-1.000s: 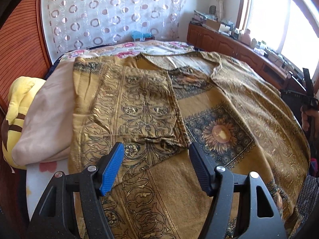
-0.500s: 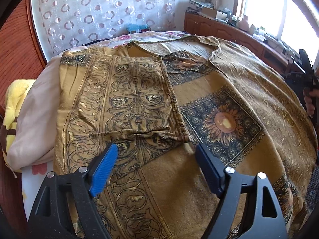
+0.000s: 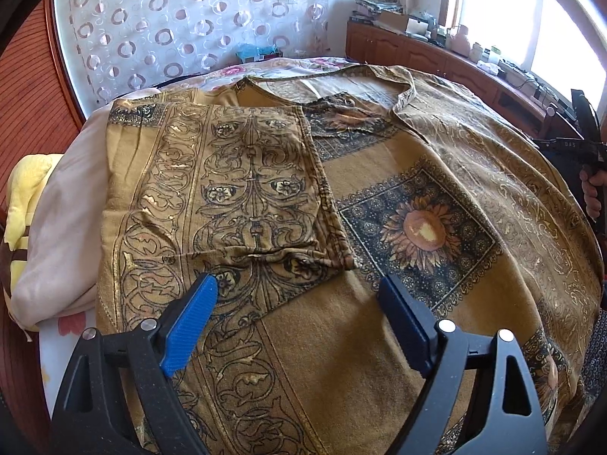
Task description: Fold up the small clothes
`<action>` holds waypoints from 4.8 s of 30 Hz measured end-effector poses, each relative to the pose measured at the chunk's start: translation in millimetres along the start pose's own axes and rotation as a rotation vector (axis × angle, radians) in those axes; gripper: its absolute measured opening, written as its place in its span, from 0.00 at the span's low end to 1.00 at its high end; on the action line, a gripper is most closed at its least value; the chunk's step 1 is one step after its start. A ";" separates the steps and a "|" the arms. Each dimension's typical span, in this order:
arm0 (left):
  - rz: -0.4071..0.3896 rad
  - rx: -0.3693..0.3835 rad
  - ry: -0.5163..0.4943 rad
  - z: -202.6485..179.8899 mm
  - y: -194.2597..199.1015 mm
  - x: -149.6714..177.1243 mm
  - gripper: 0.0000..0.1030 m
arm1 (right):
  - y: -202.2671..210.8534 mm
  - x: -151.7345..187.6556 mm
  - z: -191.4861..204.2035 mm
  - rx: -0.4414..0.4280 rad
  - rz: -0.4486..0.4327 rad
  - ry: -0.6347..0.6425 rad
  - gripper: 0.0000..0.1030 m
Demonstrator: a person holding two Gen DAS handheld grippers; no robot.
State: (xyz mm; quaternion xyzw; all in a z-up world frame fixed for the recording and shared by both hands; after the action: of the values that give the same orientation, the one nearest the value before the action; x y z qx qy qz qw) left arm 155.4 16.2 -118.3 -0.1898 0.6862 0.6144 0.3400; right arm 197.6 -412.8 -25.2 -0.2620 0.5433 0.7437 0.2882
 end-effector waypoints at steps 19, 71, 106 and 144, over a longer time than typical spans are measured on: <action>-0.095 -0.001 -0.008 -2.8 26.7 -5.8 0.85 | 5.7 37.5 148.4 -0.006 -0.114 0.461 0.05; -0.295 0.052 0.053 -24.0 100.6 -11.8 0.85 | -37.4 -14.5 203.8 -0.088 -0.157 0.439 0.07; -0.197 -0.131 0.133 88.3 29.5 -62.8 0.85 | -116.9 -25.3 136.5 0.030 0.020 0.391 0.38; -0.071 -0.112 0.213 156.8 -48.3 -107.2 0.55 | -167.3 -69.7 106.7 0.009 0.023 0.377 0.36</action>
State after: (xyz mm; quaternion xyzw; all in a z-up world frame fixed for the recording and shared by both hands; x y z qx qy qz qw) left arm 299.4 143.4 -79.9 -0.2970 0.6758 0.6158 0.2755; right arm 357.4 -279.7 -57.2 -0.3893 0.5938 0.6823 0.1739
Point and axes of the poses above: each gripper's, at about its wrist camera, not at the fingertips, and y roughly against the way its jaws point, z to its left, x to its underside, the point moved 3 cm from there along -y, roughly the way its jaws point, and after that the axes turned 6 degrees about -z, right-handed, at the moved point
